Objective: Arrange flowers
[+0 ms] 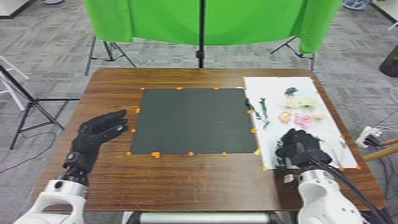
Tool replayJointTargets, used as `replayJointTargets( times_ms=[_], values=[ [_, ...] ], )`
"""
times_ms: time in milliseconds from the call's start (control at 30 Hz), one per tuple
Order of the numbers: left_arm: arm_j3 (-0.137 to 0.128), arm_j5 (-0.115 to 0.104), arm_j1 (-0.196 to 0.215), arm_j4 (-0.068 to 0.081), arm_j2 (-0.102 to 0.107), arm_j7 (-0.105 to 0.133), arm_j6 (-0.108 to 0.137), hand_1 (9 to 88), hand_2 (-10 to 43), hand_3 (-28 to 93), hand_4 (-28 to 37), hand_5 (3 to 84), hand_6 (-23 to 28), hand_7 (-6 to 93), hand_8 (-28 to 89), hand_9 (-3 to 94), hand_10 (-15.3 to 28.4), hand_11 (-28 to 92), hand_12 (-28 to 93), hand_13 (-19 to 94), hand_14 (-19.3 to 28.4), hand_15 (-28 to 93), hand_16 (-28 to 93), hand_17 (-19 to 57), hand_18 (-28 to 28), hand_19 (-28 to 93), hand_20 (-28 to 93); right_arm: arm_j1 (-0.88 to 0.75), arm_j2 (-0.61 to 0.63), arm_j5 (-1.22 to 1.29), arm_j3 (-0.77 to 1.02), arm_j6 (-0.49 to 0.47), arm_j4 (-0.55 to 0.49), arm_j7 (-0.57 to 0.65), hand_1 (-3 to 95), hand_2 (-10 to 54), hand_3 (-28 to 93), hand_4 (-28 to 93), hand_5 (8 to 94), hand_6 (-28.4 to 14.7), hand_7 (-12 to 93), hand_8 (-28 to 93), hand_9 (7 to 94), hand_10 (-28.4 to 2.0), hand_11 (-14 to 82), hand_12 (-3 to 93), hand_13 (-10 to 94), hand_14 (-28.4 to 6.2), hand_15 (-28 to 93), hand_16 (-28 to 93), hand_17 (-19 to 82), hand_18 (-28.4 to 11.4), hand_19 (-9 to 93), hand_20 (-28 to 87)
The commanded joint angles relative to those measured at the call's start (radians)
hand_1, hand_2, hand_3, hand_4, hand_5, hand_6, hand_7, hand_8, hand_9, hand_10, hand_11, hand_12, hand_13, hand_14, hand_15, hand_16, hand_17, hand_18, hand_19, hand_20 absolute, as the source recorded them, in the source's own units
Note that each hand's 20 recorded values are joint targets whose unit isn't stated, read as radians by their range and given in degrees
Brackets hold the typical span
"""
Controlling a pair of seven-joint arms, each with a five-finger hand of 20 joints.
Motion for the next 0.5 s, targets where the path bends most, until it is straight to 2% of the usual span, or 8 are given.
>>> replayJointTargets(
  times_ms=[33,167,233,267,333,433,467,500],
  values=[
    [0.005,-0.073,0.018,0.029,0.009,0.031,0.068,38.5,-9.1,62,-13.3,48.0,4.6,14.1,-7,45.4,13.4,22,10,36,18.8,35,-5,4.0,15.0,26,27,0.094,0.011,0.115,0.002,0.057,-0.097,-0.031,83.9,-9.5,-28,75,77.2,-2.3,44,20,83.8,-12.8,47.4,37.5,92,-2.1,66,30,74,-7.2,93,54],
    [-0.003,-0.114,0.022,0.050,0.010,0.068,0.113,37.6,-8.7,62,-13.3,48.4,4.7,14.4,-7,45.7,13.6,22,10,36,18.9,35,-5,4.0,15.2,26,27,0.206,-0.006,0.190,-0.077,0.061,-0.097,-0.059,83.8,-9.5,-28,74,77.0,-2.3,45,20,83.7,-12.8,47.9,37.3,92,-2.2,66,30,74,-7.3,93,55],
    [-0.009,-0.126,0.018,0.072,0.024,0.093,0.126,36.8,-8.5,63,-13.3,48.3,4.6,14.5,-7,45.7,13.7,22,10,36,18.9,35,-5,4.0,15.3,26,27,0.277,-0.031,0.251,-0.132,0.053,-0.088,-0.065,84.0,-9.5,-28,74,76.9,-2.3,45,20,83.7,-12.8,48.1,36.9,92,-2.2,66,30,74,-7.4,93,55],
    [-0.007,-0.127,0.011,0.088,0.035,0.105,0.137,36.2,-8.4,63,-13.4,48.3,4.6,14.6,-7,45.6,13.7,22,10,36,18.8,35,-5,4.3,15.2,26,27,0.311,-0.048,0.243,-0.165,0.058,-0.073,-0.066,83.9,-9.5,-28,75,76.9,-2.3,45,20,83.7,-12.8,48.2,36.8,92,-2.2,66,30,74,-7.4,93,55],
    [0.004,-0.144,0.001,0.113,0.047,0.132,0.186,34.5,-7.9,64,-14.5,48.2,4.6,14.6,-7,44.5,13.6,21,9,34,18.2,32,-5,5.4,14.5,22,25,0.382,-0.085,0.303,-0.223,0.040,-0.048,-0.072,84.0,-9.5,-28,75,76.8,-2.3,45,20,83.7,-12.9,48.3,36.5,92,-2.1,66,30,74,-7.4,93,55],
    [0.012,-0.175,-0.008,0.136,0.052,0.163,0.224,29.1,-5.4,67,-18.8,47.0,4.9,12.3,-7,41.9,13.5,18,8,31,16.7,25,-4,6.4,13.4,15,22,0.492,-0.138,0.332,-0.328,0.022,0.011,-0.077,84.0,-9.5,-28,75,76.7,-2.2,46,19,83.7,-12.9,48.5,36.4,92,-2.1,66,29,74,-7.3,93,55],
    [0.018,-0.183,-0.013,0.141,0.055,0.163,0.238,27.9,-4.3,67,-20.0,46.7,4.9,11.8,-7,41.2,13.5,17,8,30,16.4,24,-4,6.5,13.2,14,22,0.523,-0.157,0.345,-0.360,0.018,0.030,-0.077,84.0,-9.5,-28,75,76.7,-2.2,46,19,83.7,-12.9,48.6,36.4,92,-2.1,66,29,74,-7.3,93,55],
    [0.020,-0.182,-0.016,0.146,0.057,0.162,0.239,27.0,-3.6,67,-20.9,46.4,4.9,11.5,-7,41.0,13.6,17,8,30,16.2,23,-4,6.6,13.1,13,22,0.555,-0.178,0.339,-0.393,0.013,0.055,-0.078,84.0,-9.5,-28,75,76.7,-2.2,46,19,83.7,-12.9,48.6,36.4,92,-2.1,66,29,74,-7.2,93,55]
  ],
)
